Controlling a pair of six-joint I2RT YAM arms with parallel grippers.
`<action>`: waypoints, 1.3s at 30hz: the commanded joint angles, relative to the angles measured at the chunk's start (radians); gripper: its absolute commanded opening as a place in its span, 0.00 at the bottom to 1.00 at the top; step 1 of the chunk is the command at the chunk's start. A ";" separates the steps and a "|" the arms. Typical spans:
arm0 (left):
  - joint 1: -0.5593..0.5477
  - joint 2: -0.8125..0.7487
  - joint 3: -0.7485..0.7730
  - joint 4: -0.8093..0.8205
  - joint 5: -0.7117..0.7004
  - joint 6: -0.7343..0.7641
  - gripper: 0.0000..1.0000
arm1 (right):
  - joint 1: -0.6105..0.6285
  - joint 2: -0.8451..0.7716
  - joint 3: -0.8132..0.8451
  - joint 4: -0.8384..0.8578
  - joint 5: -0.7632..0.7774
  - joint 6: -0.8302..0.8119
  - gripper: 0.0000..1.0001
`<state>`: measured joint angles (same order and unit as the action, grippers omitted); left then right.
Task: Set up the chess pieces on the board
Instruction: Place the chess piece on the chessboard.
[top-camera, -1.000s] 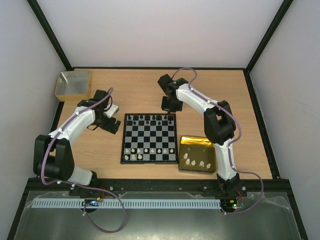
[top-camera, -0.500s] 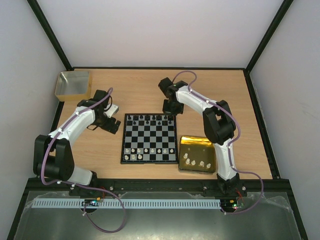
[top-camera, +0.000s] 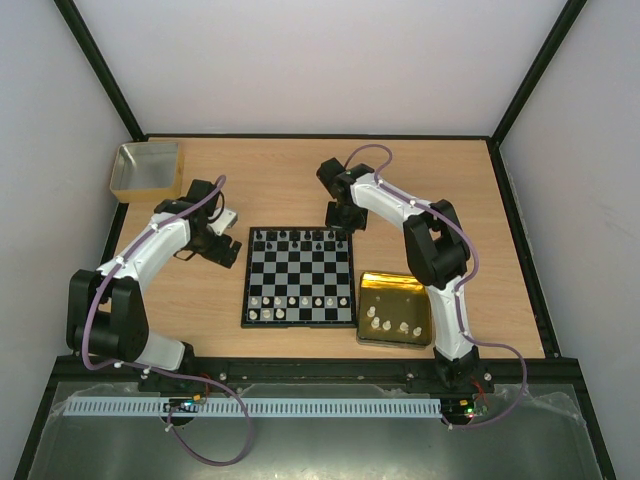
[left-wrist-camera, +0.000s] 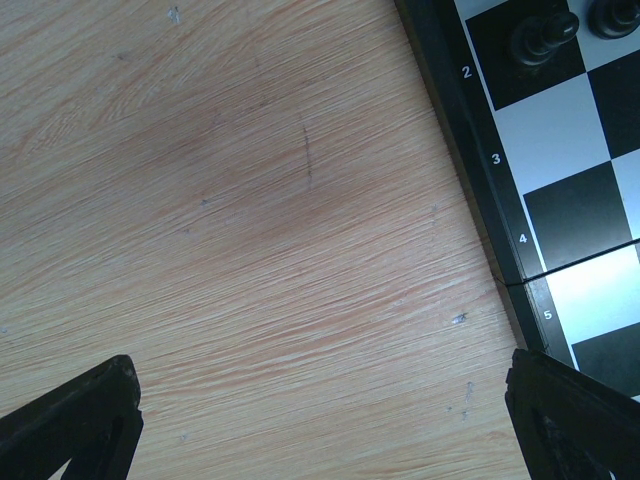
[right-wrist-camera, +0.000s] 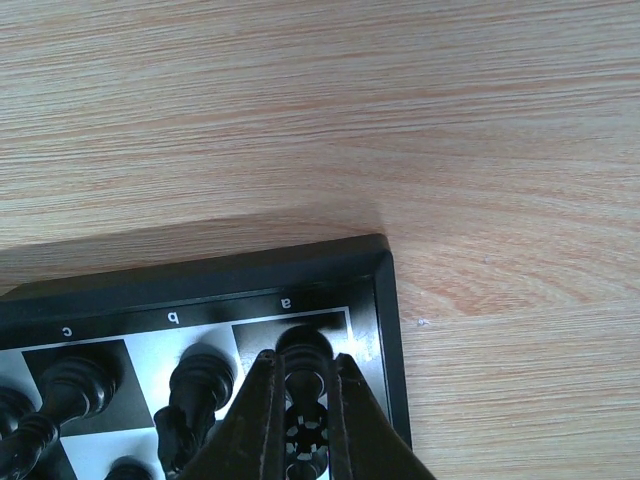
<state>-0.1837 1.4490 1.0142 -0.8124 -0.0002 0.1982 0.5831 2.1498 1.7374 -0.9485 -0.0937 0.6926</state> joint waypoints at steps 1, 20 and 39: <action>0.006 -0.016 -0.003 -0.008 0.006 0.001 0.99 | -0.002 0.032 -0.007 0.007 0.015 0.001 0.06; 0.006 -0.006 -0.002 -0.014 0.014 0.007 0.99 | -0.014 -0.031 -0.002 0.022 0.062 0.034 0.30; 0.010 -0.012 -0.003 -0.012 0.014 0.006 0.99 | -0.009 -0.637 -0.557 0.084 0.140 0.147 0.35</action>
<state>-0.1795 1.4490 1.0142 -0.8127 0.0071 0.1989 0.5274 1.6497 1.4052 -0.8799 0.0460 0.7628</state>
